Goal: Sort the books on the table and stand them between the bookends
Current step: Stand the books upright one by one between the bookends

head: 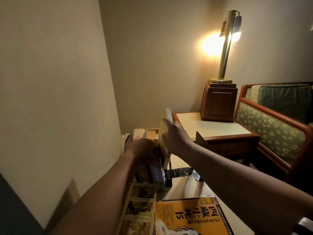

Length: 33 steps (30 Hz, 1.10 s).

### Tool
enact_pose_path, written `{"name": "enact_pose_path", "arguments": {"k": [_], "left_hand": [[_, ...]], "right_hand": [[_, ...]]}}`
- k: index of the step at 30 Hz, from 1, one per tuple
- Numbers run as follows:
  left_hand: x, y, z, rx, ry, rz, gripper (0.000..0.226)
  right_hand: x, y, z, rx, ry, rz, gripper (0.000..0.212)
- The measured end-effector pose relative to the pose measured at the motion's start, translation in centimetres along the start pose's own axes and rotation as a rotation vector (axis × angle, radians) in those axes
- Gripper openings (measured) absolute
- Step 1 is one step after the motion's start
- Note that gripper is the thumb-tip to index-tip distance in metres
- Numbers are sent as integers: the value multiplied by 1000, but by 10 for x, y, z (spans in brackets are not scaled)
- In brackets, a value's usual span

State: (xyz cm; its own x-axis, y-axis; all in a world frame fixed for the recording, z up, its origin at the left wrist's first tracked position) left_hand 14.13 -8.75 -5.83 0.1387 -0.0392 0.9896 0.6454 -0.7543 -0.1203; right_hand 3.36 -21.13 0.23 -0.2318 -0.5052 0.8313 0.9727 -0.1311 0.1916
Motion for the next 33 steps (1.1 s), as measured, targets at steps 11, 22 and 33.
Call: {"name": "enact_pose_path", "arguments": {"k": [11, 22, 33], "left_hand": [[14, -1, -13, 58, 114, 48, 22], [10, 0, -6, 25, 62, 105, 92], [7, 5, -12, 2, 191, 133, 83]], "right_hand": [[-49, 1, -26, -129, -272, 138, 38], [-71, -10, -50, -186, 852, 253, 57], [-123, -50, -83, -128, 992, 334, 59]]}}
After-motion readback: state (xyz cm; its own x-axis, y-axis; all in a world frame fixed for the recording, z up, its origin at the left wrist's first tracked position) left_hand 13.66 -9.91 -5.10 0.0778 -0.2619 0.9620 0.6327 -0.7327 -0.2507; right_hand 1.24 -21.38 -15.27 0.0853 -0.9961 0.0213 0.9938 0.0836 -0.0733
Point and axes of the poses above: each hand's wrist, its own y-axis towards the middle knuckle, its own x-axis out of the back of the hand, z = x × y, the point moved 1 cm from there along y, towards the middle knuckle, and after that the axes turned 14 degrees about z, right-handed, at the moved point
